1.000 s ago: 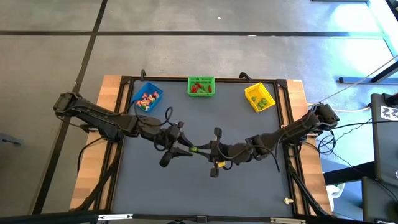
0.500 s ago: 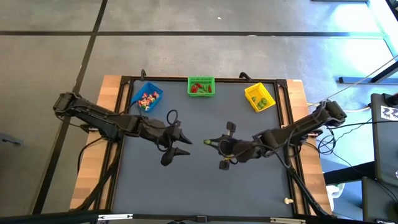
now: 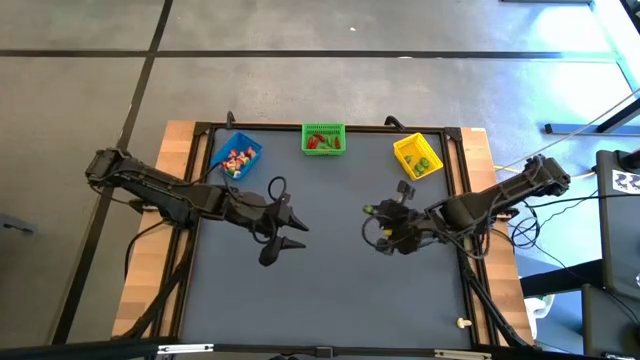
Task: Sort produce into baskets
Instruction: Put the green chili pepper into the yellow bin, then put the green mushroom into the blue bin
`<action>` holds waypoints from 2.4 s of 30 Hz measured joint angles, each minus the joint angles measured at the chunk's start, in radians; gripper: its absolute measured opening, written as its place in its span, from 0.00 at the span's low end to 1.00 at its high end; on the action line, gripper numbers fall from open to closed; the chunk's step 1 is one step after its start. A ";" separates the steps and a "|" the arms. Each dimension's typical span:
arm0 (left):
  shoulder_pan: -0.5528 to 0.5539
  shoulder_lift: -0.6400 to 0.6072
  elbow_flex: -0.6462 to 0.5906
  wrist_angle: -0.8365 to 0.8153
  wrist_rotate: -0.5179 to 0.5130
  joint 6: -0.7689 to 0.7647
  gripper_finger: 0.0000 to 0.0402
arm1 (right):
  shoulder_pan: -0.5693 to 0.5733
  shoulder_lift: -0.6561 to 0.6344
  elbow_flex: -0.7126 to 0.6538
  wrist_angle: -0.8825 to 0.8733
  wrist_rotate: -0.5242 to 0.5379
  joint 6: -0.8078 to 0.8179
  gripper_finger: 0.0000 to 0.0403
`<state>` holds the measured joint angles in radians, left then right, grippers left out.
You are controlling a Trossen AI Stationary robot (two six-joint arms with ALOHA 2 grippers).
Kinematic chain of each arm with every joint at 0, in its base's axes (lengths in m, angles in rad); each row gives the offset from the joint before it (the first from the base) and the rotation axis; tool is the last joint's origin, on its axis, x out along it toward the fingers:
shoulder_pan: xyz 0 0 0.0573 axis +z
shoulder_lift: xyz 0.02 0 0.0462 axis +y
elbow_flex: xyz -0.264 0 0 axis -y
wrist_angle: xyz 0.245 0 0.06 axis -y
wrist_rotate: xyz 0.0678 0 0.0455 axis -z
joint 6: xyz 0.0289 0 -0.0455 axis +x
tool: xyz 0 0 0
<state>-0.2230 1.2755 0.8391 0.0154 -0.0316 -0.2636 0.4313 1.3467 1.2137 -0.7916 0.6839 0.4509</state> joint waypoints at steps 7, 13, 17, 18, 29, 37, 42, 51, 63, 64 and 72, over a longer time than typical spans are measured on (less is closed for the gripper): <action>0.000 0.000 0.000 -0.001 0.000 0.000 0.55 | -0.060 -0.039 0.000 -0.302 0.012 0.178 0.11; 0.000 0.000 0.000 -0.001 0.000 0.001 0.55 | -0.197 -0.039 -0.039 -0.470 0.003 0.266 0.11; 0.000 0.000 0.000 -0.001 0.000 0.001 0.55 | -0.327 -0.045 -0.110 -0.440 -0.021 0.250 0.11; 0.000 0.000 0.000 -0.001 0.000 0.000 0.55 | -0.361 -0.044 -0.130 -0.434 -0.020 0.248 0.11; 0.001 0.001 0.000 -0.004 -0.004 0.000 0.55 | -0.722 -0.042 -0.251 -0.320 -0.032 0.067 0.11; 0.001 0.001 0.000 -0.005 -0.027 -0.020 0.55 | -0.912 -0.042 -0.257 -0.232 -0.157 -0.093 0.11; 0.001 0.001 0.000 -0.005 -0.031 -0.019 0.55 | -1.002 -0.042 -0.257 -0.203 -0.222 -0.150 0.11; 0.001 0.001 0.000 -0.005 -0.036 -0.008 0.55 | -1.105 -0.042 -0.299 -0.153 -0.365 -0.169 0.11; 0.001 0.001 0.000 -0.005 -0.045 0.029 0.55 | -1.128 -0.035 -0.388 -0.033 -0.329 -0.169 0.17; 0.001 0.001 0.000 -0.005 -0.045 0.029 0.55 | -1.128 -0.035 -0.388 -0.036 -0.328 -0.167 0.21; 0.001 0.001 0.000 -0.005 -0.044 0.028 0.55 | -1.125 -0.039 -0.365 -0.086 -0.354 -0.194 0.45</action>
<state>-0.2222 1.2762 0.8391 0.0105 -0.0761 -0.2356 -0.6933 1.3080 0.8484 -0.8775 0.3298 0.2572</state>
